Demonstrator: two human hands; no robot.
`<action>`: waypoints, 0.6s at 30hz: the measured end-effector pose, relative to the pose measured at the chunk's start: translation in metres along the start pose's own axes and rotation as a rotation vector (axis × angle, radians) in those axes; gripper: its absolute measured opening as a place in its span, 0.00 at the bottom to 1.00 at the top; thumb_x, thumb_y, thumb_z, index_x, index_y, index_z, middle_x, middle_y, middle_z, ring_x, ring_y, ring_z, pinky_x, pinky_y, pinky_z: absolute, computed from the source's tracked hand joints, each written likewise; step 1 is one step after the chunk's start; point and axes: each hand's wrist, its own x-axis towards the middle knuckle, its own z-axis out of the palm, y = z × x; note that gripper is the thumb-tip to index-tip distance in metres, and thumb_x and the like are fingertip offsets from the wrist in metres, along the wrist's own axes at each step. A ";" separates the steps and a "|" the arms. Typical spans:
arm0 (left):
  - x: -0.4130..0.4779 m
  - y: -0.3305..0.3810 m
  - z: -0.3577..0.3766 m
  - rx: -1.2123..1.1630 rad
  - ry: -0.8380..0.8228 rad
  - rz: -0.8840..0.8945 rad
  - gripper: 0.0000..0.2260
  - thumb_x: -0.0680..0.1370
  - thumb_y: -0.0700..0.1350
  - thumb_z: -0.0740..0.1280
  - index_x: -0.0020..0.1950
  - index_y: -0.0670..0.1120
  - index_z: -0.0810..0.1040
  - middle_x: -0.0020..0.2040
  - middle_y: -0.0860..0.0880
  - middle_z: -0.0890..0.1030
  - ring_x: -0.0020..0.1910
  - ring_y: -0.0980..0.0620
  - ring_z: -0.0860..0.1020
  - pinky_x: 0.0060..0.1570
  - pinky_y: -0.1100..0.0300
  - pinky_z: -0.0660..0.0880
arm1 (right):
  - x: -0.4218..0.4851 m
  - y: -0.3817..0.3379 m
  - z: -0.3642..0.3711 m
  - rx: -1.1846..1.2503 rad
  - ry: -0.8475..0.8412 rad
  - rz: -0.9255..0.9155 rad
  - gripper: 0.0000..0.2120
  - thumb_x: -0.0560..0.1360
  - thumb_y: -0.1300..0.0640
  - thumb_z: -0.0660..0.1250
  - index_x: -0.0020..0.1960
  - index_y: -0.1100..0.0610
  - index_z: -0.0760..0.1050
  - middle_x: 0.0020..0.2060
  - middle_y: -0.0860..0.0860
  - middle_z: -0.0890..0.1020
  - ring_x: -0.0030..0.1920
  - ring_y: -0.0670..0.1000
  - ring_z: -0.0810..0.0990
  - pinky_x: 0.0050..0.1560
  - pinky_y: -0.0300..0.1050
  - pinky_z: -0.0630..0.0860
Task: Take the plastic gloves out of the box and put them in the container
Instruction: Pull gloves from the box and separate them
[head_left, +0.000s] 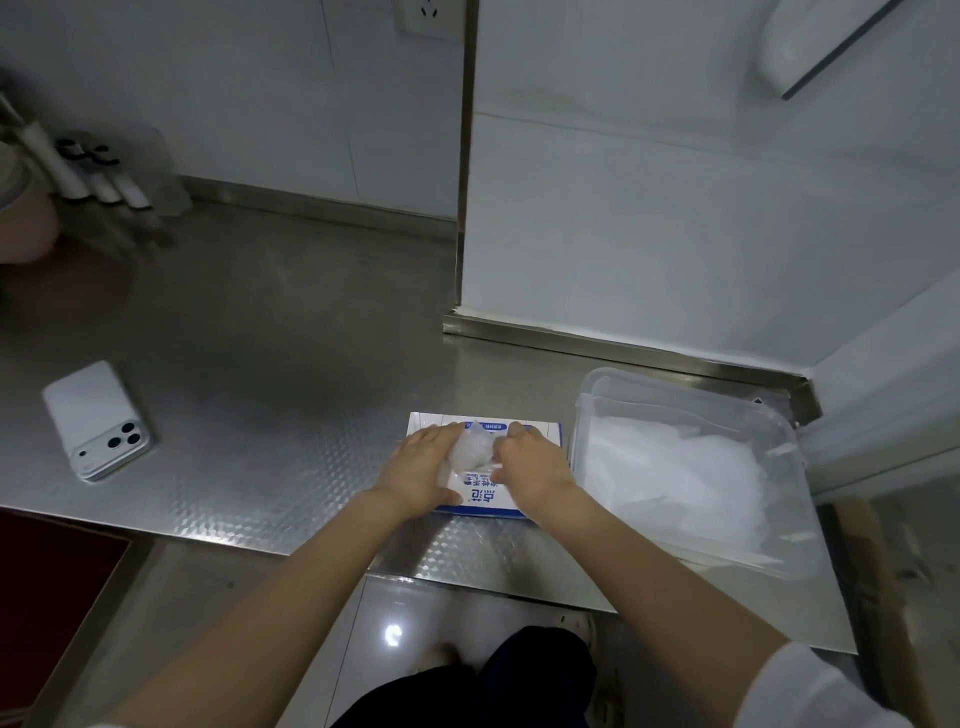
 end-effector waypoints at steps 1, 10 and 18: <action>0.000 0.000 0.000 0.004 -0.001 -0.001 0.41 0.69 0.45 0.75 0.76 0.47 0.56 0.74 0.49 0.63 0.72 0.49 0.60 0.71 0.59 0.56 | 0.000 -0.001 0.000 -0.025 0.015 -0.011 0.16 0.78 0.58 0.64 0.64 0.61 0.72 0.61 0.57 0.72 0.63 0.56 0.70 0.58 0.48 0.71; 0.000 0.004 -0.008 0.022 -0.031 0.002 0.41 0.70 0.45 0.74 0.77 0.47 0.54 0.74 0.49 0.62 0.72 0.49 0.60 0.68 0.62 0.56 | 0.003 -0.002 -0.012 0.008 0.123 -0.056 0.10 0.77 0.66 0.63 0.58 0.62 0.74 0.56 0.57 0.75 0.55 0.55 0.77 0.50 0.45 0.73; -0.001 0.007 -0.008 0.237 -0.095 0.018 0.45 0.70 0.49 0.75 0.77 0.45 0.49 0.76 0.48 0.57 0.75 0.48 0.56 0.71 0.59 0.52 | 0.009 0.003 -0.024 0.132 0.090 0.020 0.12 0.77 0.69 0.59 0.58 0.63 0.74 0.58 0.58 0.76 0.56 0.57 0.78 0.50 0.46 0.72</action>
